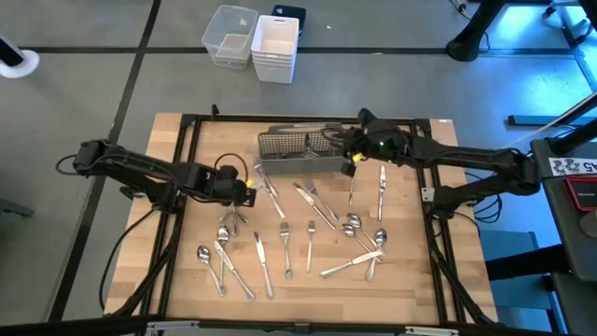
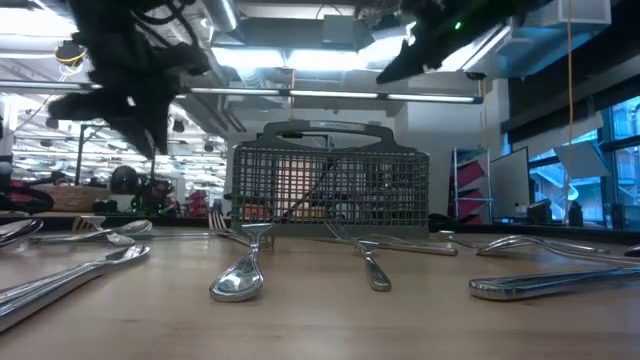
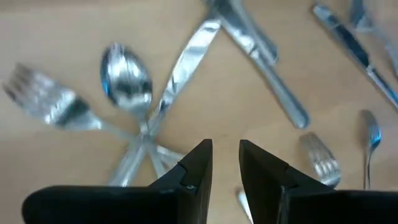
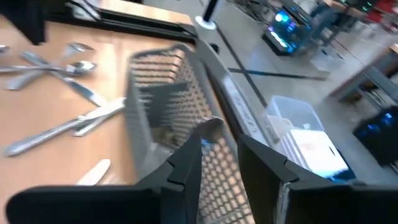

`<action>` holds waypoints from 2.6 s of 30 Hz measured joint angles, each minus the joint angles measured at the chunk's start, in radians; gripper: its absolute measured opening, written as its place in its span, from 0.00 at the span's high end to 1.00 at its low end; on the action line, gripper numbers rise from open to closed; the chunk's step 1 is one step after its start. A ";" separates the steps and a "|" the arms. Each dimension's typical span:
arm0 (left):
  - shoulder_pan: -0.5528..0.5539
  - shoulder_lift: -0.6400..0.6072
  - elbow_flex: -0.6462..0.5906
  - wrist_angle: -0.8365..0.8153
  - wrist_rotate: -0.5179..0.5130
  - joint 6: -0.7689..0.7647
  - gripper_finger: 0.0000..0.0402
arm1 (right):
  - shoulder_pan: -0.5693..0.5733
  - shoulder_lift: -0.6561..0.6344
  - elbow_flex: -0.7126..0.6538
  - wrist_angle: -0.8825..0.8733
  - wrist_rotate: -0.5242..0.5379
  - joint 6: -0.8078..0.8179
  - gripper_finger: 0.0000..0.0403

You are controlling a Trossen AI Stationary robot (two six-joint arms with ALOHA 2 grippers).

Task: Sort silverware
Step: Put the silver spoon into the gray silverware organizer

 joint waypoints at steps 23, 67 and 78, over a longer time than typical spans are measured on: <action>-0.083 0.190 0.000 -0.184 0.035 -0.417 0.82 | 0.281 -0.063 0.003 -0.175 0.000 0.000 0.74; 0.069 0.399 0.000 -0.109 0.030 -0.164 0.82 | 0.282 -0.063 0.002 -0.208 0.000 0.000 0.74; 0.069 0.395 -0.039 -0.013 0.081 -0.164 0.82 | 0.282 -0.073 0.001 -0.207 0.001 0.000 0.74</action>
